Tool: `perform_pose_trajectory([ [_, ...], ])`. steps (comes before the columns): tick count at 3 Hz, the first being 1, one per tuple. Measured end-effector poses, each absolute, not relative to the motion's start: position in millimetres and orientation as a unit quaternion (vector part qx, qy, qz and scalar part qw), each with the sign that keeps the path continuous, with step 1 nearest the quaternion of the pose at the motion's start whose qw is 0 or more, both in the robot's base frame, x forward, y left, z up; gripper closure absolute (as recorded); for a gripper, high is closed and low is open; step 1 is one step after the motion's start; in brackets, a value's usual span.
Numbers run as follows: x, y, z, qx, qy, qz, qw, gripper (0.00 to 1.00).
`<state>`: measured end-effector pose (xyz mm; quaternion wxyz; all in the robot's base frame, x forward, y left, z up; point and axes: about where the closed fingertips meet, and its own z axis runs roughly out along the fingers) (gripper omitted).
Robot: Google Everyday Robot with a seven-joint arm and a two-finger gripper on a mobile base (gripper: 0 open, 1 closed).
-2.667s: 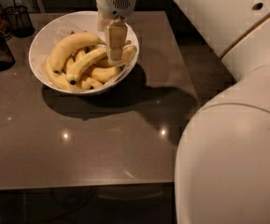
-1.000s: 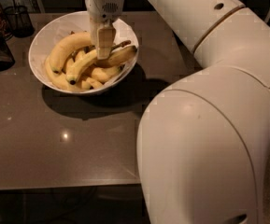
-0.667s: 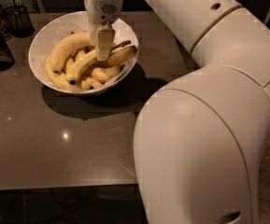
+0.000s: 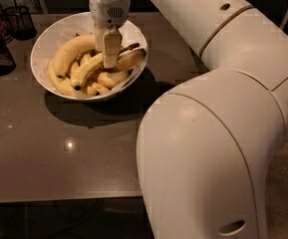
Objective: Pick banana from white bowl
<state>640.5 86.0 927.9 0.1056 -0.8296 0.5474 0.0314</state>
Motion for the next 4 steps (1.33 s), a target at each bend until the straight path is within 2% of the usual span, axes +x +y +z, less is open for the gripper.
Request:
perform_pose_trajectory([
  [2,643,88,918,-0.832,0.544,0.04,0.1,0.45],
  [3,642,86,913,-0.832,0.545,0.046,0.098,0.4],
  [4,640,82,912,-0.831,0.545,0.045,0.098,0.58],
])
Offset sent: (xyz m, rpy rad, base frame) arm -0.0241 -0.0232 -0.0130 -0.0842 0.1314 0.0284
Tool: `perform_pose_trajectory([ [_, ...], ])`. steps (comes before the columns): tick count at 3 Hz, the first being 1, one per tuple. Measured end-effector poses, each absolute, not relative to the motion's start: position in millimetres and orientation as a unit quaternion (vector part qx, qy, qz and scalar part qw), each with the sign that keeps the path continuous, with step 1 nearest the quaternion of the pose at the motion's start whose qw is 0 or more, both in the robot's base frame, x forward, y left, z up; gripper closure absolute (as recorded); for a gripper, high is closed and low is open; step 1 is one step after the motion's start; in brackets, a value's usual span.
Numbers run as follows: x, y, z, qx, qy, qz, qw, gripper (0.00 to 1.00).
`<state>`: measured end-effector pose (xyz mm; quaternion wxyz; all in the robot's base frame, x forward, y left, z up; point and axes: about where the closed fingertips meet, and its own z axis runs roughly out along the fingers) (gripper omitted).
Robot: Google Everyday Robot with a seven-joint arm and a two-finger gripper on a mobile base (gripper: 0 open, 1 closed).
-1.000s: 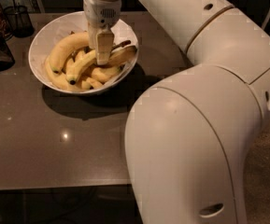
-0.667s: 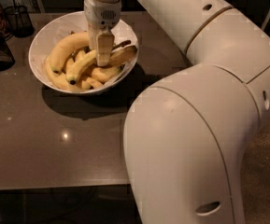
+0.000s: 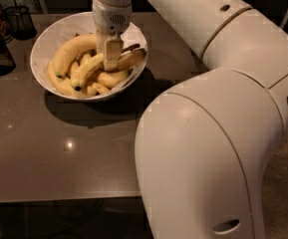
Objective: Pick banana from white bowl
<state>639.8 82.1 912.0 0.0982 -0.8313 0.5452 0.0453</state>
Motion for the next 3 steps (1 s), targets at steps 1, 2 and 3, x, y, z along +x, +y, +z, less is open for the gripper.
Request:
perform_pose_trajectory([
  [1,637.3,77.2,911.5,-0.831,0.546,0.045,0.095,0.82],
  [2,635.3,74.0,911.2,-0.832,0.545,0.045,0.093,1.0],
  [3,636.3,75.2,916.1,-0.827,0.549,0.036,0.112,1.0],
])
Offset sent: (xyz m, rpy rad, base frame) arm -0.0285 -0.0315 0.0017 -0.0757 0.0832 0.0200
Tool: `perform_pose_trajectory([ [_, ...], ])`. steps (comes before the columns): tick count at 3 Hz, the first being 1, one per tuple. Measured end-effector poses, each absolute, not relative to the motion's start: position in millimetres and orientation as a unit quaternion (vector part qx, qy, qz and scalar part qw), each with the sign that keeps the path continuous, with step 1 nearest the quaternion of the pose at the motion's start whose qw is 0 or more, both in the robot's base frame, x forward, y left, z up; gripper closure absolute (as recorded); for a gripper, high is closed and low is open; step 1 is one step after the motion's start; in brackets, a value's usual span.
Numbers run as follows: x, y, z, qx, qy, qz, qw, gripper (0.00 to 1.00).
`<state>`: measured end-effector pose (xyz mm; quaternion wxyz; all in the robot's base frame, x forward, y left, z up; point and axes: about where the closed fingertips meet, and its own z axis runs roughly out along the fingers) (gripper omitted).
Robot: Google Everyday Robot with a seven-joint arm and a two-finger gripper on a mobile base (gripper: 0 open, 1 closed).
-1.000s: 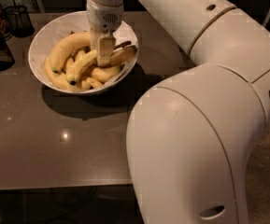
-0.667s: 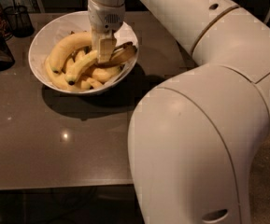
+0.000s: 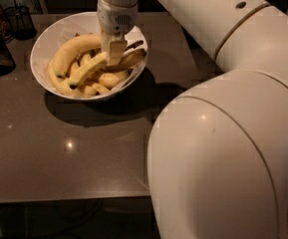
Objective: Pick banana from white bowl
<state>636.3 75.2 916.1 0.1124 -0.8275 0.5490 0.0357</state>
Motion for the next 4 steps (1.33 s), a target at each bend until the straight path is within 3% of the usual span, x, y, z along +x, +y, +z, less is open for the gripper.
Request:
perform_pose_trajectory([
  [2,591,52,947,-0.797,0.569,0.03,0.2,1.0],
  [4,575,41,954,-0.786,0.573,0.036,0.23,1.0],
])
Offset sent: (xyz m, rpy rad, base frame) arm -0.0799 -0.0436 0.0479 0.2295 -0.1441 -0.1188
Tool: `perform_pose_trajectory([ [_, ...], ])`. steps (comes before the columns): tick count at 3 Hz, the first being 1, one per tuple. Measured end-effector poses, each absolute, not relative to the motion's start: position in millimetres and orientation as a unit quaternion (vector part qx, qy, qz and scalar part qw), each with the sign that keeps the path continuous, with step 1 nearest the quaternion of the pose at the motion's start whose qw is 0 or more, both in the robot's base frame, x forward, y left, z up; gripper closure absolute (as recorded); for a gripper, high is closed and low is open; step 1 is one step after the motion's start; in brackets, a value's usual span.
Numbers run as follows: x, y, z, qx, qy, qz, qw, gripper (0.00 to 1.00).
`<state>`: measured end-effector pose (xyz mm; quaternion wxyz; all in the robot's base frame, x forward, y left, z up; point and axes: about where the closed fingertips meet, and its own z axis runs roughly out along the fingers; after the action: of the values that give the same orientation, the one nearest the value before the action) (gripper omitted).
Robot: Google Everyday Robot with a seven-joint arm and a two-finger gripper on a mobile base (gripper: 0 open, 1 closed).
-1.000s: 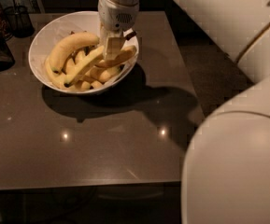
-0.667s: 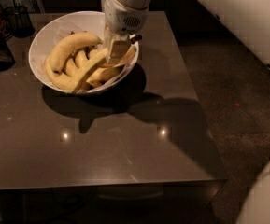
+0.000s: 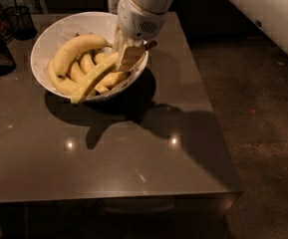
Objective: Pick banana from white bowl
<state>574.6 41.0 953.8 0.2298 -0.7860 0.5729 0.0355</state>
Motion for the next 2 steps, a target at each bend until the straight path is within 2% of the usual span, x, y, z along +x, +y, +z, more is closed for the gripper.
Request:
perform_pose_trajectory([
  [2,533,37,967,-0.764,0.593,0.03,0.253,1.0],
])
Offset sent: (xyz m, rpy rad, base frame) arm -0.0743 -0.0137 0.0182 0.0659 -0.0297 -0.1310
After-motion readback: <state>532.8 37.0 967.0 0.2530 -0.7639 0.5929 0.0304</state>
